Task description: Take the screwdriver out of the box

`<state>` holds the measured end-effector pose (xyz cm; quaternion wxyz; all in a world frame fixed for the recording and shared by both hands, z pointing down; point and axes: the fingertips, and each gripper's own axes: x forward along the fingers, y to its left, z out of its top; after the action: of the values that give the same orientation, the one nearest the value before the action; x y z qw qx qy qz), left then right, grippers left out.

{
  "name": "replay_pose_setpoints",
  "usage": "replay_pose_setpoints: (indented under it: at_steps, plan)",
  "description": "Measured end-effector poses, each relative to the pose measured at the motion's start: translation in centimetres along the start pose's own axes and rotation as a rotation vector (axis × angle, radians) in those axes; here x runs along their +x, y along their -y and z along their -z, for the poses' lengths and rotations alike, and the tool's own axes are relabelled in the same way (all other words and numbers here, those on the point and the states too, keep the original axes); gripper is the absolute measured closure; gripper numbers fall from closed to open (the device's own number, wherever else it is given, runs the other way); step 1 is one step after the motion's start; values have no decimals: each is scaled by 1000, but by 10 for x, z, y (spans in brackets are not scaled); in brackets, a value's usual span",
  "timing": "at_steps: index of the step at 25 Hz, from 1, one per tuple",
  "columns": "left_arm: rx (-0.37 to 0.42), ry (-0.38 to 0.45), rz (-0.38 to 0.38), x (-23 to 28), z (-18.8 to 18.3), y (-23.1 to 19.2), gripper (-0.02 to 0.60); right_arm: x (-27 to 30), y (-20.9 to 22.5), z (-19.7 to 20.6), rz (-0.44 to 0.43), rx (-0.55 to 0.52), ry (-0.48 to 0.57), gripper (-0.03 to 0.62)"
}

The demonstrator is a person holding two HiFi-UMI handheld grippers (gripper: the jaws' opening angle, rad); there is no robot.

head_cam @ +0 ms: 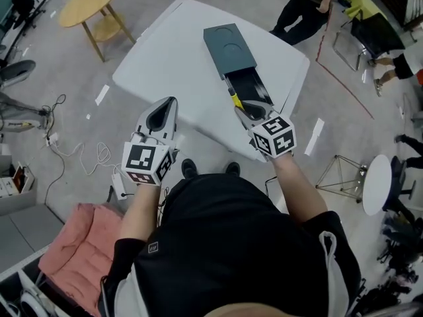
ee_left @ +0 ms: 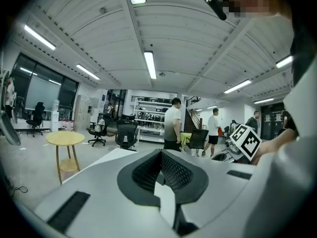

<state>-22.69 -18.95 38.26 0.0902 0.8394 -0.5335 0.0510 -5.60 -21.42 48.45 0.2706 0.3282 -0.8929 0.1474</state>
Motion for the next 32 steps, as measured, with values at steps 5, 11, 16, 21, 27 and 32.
replay_pose_setpoints:
  at_steps: [5,11,16,21,27,32]
  plan:
    - [-13,-12,34,-11,10,-30,574,23,-22,1,30,25,-27,514]
    - [-28,-27,66,-11,17,-55,574,41,-35,-2,60,52,-44,514]
    - [-43,-55,71,0,24,-57,574,52,-32,9,52,88,-66,514]
    - [-48,-61,69,12,23,-50,574,58,-20,11,34,114,-56,514]
    - [-54,-59,41,18,21,-49,574,64,-12,24,10,139,-78,514]
    - [-53,-49,10,17,18,-51,574,54,-9,7,-7,137,-21,514]
